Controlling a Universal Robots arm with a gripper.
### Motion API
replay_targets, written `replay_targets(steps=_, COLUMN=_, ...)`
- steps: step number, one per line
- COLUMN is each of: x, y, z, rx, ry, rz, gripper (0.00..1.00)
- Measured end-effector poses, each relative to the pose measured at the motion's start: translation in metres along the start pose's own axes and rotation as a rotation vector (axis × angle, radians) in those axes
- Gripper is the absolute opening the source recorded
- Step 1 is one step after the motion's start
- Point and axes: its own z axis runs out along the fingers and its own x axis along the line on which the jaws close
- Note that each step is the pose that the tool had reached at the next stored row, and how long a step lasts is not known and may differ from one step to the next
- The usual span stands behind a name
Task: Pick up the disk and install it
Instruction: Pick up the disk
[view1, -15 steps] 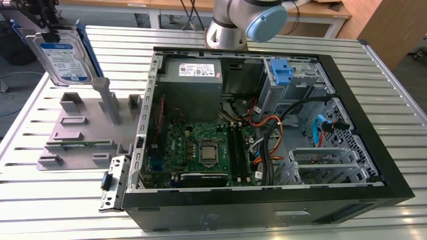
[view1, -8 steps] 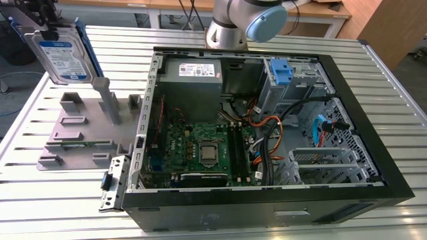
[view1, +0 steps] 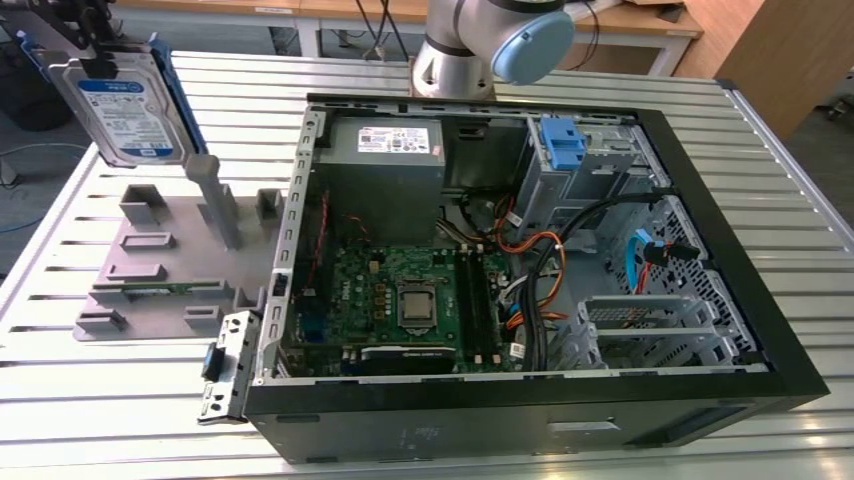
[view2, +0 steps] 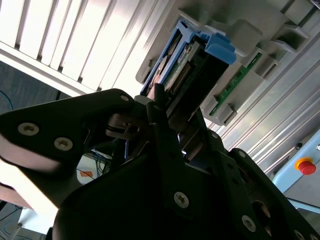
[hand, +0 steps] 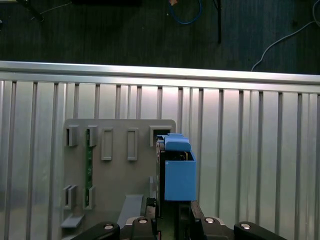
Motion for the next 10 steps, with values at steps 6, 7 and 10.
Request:
replay_targets(steps=6, x=-0.0001, y=0.0000, z=-0.0030, rx=-0.0002, ry=0.0001, rz=0.000, gripper=0.35)
replay_targets(steps=7, x=-0.0001, y=0.0000, z=-0.0037, rx=-0.0003, ry=0.0001, rz=0.000, gripper=0.35)
replay_targets(steps=10, x=-0.0002, y=0.0001, z=-0.0058, rx=-0.0001, ry=0.0001, rz=0.000, gripper=0.35)
